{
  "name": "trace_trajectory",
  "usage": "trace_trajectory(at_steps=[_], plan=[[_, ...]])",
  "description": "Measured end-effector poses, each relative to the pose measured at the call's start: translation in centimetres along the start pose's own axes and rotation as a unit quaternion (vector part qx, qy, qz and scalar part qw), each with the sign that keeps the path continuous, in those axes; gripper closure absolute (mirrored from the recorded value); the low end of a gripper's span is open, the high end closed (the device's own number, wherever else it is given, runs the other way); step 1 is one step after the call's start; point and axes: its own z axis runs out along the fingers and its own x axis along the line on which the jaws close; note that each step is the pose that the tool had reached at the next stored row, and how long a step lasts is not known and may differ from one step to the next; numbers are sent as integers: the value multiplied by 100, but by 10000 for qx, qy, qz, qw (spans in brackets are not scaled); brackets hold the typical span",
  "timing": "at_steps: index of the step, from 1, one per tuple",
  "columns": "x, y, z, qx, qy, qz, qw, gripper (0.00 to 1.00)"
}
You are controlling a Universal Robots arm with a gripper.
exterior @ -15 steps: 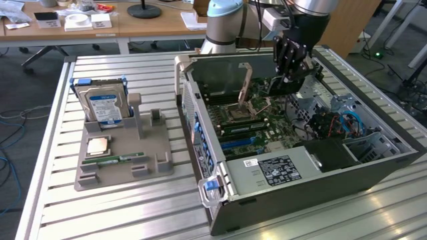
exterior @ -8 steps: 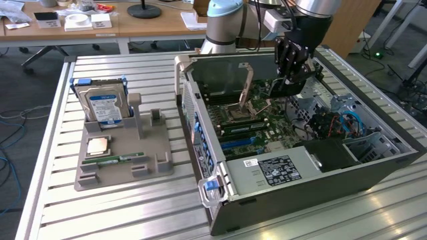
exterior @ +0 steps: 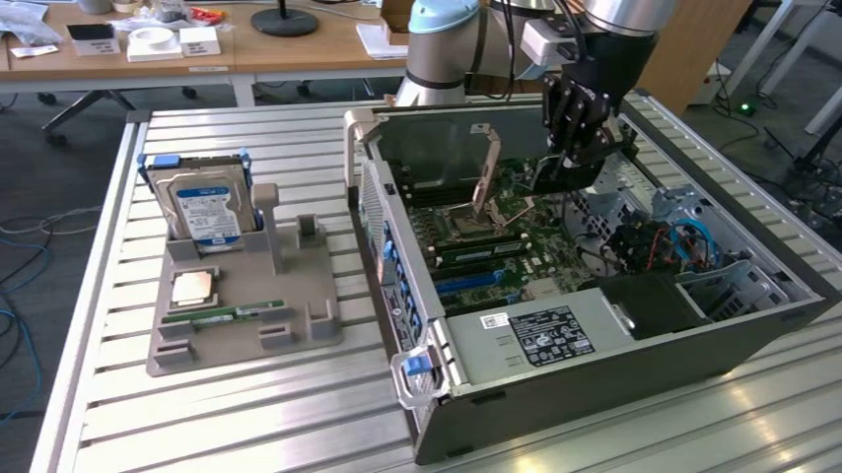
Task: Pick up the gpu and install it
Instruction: 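Insert the gpu into the slot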
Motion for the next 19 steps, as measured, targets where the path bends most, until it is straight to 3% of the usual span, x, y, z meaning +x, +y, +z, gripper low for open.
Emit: trace_trajectory(at_steps=[19], plan=[[1,0,45,0,0,0,10000,74]])
